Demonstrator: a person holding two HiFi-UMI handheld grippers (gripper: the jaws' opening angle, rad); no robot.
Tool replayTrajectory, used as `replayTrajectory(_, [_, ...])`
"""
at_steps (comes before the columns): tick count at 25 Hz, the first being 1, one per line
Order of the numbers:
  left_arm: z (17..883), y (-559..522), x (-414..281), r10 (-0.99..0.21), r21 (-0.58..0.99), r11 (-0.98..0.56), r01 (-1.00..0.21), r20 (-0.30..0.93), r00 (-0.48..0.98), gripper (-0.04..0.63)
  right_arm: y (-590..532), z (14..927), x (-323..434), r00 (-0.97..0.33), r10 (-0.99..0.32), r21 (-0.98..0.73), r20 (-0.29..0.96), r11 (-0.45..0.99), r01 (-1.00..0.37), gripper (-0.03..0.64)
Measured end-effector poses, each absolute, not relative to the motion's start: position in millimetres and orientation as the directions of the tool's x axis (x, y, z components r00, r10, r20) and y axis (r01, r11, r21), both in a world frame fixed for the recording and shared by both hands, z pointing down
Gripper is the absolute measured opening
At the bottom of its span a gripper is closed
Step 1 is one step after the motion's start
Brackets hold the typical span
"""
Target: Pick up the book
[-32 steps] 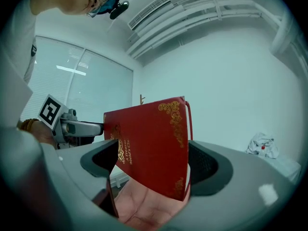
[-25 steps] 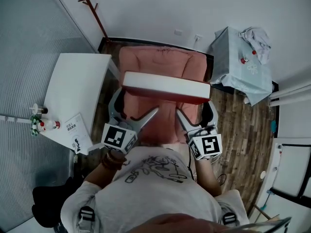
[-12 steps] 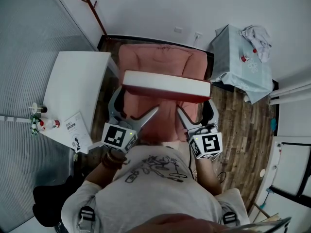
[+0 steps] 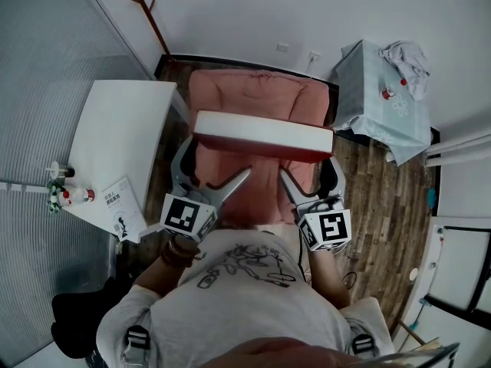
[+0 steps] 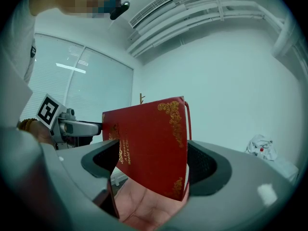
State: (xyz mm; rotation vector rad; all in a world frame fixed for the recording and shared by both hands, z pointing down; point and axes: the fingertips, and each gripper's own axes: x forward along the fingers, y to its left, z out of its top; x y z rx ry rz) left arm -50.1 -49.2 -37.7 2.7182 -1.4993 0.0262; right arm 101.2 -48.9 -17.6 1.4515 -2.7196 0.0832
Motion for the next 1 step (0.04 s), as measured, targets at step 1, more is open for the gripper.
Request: replayTrajectory(1, [-38.1, -49.5, -50.0, -0.844, 0.022, -0.535, -0.845, 0.033, 0.535, 0.543, -49.3, -17.7, 101.3, -0.555, -0.828, -0.020, 0.077, 0.555, -0.832, 0.443])
